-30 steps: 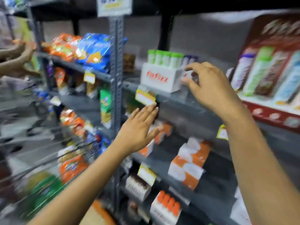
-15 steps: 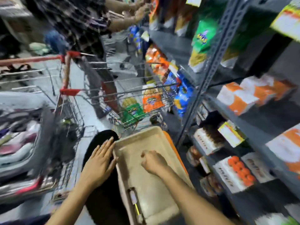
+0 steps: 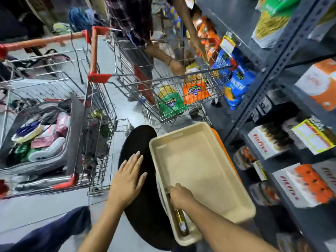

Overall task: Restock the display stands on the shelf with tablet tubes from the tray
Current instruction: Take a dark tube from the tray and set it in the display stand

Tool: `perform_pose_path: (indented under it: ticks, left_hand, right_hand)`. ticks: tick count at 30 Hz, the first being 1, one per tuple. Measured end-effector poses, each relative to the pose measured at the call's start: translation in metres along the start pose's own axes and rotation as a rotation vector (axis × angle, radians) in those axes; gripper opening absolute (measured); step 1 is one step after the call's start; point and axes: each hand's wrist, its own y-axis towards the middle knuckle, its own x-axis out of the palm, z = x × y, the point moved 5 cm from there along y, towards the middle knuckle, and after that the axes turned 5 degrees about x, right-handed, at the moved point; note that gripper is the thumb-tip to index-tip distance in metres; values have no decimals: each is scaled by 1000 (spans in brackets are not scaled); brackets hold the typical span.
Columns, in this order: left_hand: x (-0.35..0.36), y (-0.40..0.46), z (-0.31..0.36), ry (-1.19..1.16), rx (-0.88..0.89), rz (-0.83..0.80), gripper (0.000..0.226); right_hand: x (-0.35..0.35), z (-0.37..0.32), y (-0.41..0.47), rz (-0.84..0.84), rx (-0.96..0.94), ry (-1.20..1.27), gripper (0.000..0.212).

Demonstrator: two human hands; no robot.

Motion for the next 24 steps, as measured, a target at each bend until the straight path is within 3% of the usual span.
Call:
perform_pose_path:
  ticks: [7, 16, 20, 24]
  left_hand:
    - [-1, -1, 2, 4, -11, 17, 64]
    - [-2, -6, 1, -51, 6, -7, 68]
    - [-16, 9, 8, -171, 18, 16, 81]
    - [-67, 57, 41, -207, 110, 136, 79]
  right_hand:
    - [7, -4, 3, 54, 48, 30, 43]
    - [-27, -32, -20, 17, -32, -39, 33]
    - [-93, -48, -66, 177, -100, -19, 27]
    - [-194, -47, -144, 468, -223, -20, 25]
